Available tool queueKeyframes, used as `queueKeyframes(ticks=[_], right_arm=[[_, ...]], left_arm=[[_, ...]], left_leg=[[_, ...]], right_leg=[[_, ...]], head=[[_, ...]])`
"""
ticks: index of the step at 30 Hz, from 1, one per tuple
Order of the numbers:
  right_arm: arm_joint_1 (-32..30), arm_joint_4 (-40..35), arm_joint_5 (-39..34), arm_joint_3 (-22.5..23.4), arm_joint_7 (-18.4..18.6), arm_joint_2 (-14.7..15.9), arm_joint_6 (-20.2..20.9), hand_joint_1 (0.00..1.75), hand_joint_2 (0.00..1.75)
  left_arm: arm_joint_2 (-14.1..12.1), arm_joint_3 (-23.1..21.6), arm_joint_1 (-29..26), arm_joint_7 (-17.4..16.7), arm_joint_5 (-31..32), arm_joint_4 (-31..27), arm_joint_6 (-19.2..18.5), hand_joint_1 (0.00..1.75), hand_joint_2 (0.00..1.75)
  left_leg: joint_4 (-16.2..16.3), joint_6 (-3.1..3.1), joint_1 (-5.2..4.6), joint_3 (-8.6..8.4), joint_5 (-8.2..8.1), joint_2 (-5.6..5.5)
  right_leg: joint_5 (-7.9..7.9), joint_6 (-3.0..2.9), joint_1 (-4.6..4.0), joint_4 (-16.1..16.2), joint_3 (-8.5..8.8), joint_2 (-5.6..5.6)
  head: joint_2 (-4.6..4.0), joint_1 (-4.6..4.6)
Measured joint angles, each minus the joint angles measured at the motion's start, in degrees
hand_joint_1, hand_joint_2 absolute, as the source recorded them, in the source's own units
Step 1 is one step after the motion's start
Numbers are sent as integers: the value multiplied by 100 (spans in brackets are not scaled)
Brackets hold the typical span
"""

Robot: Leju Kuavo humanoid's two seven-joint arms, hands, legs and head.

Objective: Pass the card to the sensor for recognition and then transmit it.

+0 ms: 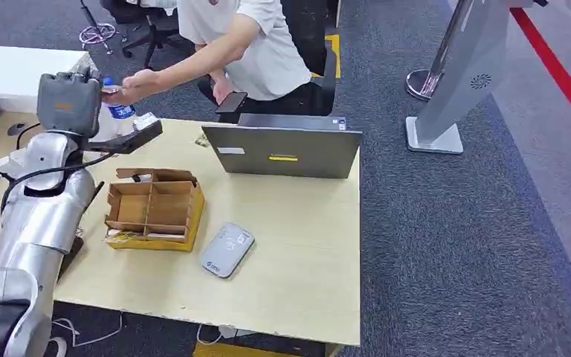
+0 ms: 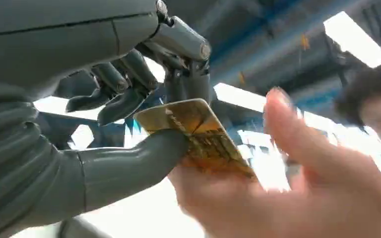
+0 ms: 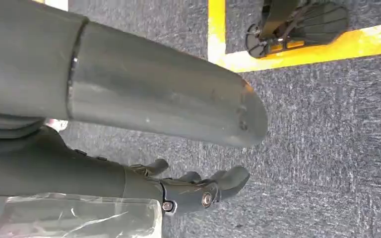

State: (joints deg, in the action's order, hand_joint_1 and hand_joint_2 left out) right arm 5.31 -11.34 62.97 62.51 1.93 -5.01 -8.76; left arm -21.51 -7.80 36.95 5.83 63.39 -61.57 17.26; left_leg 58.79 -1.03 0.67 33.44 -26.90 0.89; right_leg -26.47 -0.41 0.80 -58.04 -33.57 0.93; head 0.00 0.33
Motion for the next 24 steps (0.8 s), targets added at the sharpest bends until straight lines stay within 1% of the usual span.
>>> queueKeyframes(ticks=[1, 2, 3, 4, 5, 6, 7, 8, 15, 24], right_arm=[[-19, 0, -22, 4, -13, 0, -5, 0, 0], [-64, 0, -39, 13, -16, 0, -7, 0, 0], [-112, 0, -39, 31, -13, 2, -11, 0, 0], [-140, 0, -37, 48, -16, 13, -18, 0, 0], [-141, 0, -33, 59, -16, 24, -22, 0, 0], [-125, 0, -33, 72, -18, 28, -20, 0, 0], [-104, 0, -33, 83, -20, 31, -20, 0, 0], [-90, 0, -33, 87, -20, 31, -20, 0, 0], [-67, 0, -35, 103, -22, 33, -7, 0, 0], [-63, 0, -39, 127, -29, 33, -7, 0, 0]], left_arm=[[-193, 208, -312, 255, -711, -224, -116, 0, 175], [-331, 475, -595, 482, -1419, -405, -247, 0, 175], [-411, 733, -810, 617, -1825, -563, -362, 0, 175], [-450, 886, -981, 687, -1946, -702, -434, 0, 175], [-489, 1032, -1095, 700, -1722, -827, -469, 0, 175], [-507, 1119, -1179, 691, -1460, -905, -471, 0, 0], [-520, 1195, -1237, 669, -1279, -956, -471, 0, 0], [-533, 1258, -1275, 630, -1218, -999, -474, 0, 175], [-658, 1412, -1304, 608, -1153, -1019, -513, 0, 175], [-690, 1484, -1405, 551, -1177, -1049, -489, 0, 175]], left_leg=[[-1, 7, -1, -18, -13, 53], [1, 5, 4, -25, -16, 66], [1, 4, 8, -15, -15, 56], [2, 5, 14, 0, -12, 26], [2, 9, 17, 10, -8, -5], [1, 10, 17, 17, -6, -27], [1, 6, 17, 19, -4, -37], [1, 5, 17, 20, -2, -43], [1, 2, 17, 19, 4, -48], [1, 2, 17, 19, 4, -50]], right_leg=[[-1, -2, 3, 1, -1, 51], [-2, -3, 0, 1, -10, 63], [-6, -5, -3, 2, -17, 56], [-18, -12, -8, 2, -22, 28], [-21, -11, -11, 4, -23, -4], [-26, -9, -11, 3, -21, -27], [-26, -10, -11, 3, -19, -37], [-26, -10, -11, 3, -17, -42], [-21, -13, -11, 2, -11, -47], [-20, -14, -11, 2, -11, -48]], head=[[0, -35], [0, -79], [0, -90], [0, -90], [0, -85], [0, -79], [0, -79], [0, -77], [0, -77], [0, -77]])
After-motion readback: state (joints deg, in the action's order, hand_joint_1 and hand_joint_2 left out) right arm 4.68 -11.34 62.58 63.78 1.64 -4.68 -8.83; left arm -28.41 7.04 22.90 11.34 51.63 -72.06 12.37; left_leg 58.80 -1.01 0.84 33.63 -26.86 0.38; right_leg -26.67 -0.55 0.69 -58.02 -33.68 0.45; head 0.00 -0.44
